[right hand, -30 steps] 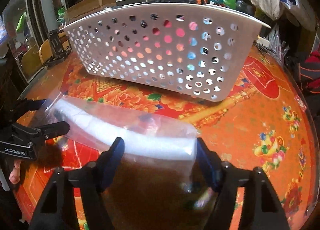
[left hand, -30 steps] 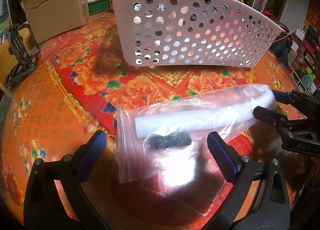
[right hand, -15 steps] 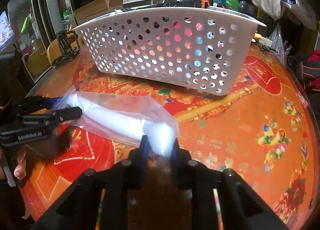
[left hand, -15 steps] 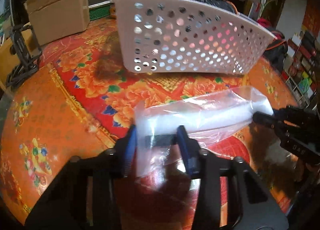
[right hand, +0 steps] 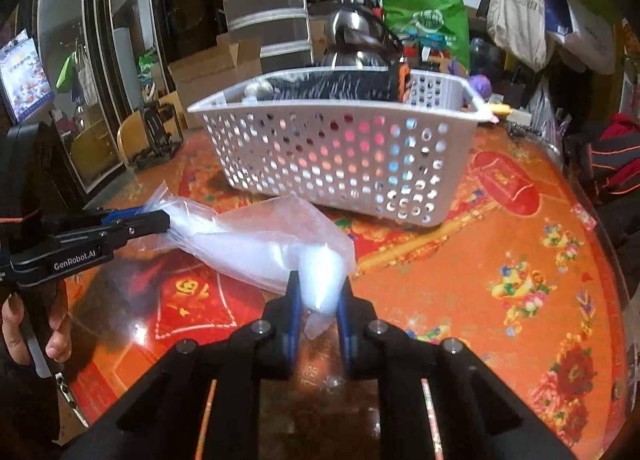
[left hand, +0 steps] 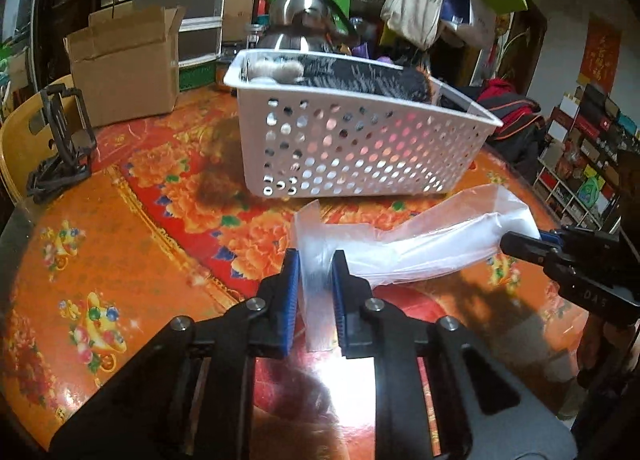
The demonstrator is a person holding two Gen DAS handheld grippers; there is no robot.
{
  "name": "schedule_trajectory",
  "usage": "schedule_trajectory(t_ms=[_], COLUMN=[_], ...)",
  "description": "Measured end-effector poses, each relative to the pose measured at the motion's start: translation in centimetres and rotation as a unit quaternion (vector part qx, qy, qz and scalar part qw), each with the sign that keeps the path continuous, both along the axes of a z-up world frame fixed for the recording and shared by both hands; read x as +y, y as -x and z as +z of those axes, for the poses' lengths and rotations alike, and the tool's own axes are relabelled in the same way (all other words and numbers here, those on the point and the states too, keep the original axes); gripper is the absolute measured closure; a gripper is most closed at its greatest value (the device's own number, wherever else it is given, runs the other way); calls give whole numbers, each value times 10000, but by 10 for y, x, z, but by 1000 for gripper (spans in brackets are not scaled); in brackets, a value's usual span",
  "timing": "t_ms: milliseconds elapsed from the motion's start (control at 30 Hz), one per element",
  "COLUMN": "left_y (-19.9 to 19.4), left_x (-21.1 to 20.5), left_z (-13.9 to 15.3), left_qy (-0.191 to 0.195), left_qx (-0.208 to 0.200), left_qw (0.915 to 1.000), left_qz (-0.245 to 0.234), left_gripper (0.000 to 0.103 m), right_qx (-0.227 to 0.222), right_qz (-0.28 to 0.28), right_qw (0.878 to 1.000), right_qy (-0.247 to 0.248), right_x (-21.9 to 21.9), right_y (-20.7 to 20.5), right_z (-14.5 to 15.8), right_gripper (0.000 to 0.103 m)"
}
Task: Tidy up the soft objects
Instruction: 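Carry the clear plastic bag over the basket with both tools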
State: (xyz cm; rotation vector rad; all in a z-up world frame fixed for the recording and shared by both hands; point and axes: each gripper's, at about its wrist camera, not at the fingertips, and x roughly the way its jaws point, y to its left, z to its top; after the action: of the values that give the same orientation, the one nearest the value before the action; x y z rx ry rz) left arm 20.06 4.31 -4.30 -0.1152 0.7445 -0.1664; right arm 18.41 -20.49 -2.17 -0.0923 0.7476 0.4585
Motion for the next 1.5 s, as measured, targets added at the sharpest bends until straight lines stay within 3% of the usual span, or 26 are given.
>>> schedule_trajectory(t_ms=[267, 500, 700, 933, 1167, 1500], left_y=[12, -1, -38, -111, -180, -227], left_x=[-6, -8, -11, -17, -24, -18], left_z=[47, 98, 139, 175, 175, 126], left_qy=[8, 45, 61, -114, -447, -639], left_qx=[-395, -703, -808, -775, -560, -171], left_qw=[9992, 9975, 9967, 9969, 9972, 9968], left_qz=[-9, -52, -48, 46, 215, 443], left_gripper=[90, 90, 90, 90, 90, 90], right_qx=[-324, -586, -792, -793, -700, -425], right_qz=[-23, -115, -268, -443, -533, -536], right_qw=[9994, 9978, 9963, 9958, 9961, 9975], right_qy=[-115, -277, -179, -122, 4, 182], right_x=[-6, -13, -12, -13, -9, 5], right_y=[7, -7, -40, -100, -161, -195], right_z=[38, 79, 114, 140, 132, 87], right_gripper=[89, 89, 89, 89, 89, 89])
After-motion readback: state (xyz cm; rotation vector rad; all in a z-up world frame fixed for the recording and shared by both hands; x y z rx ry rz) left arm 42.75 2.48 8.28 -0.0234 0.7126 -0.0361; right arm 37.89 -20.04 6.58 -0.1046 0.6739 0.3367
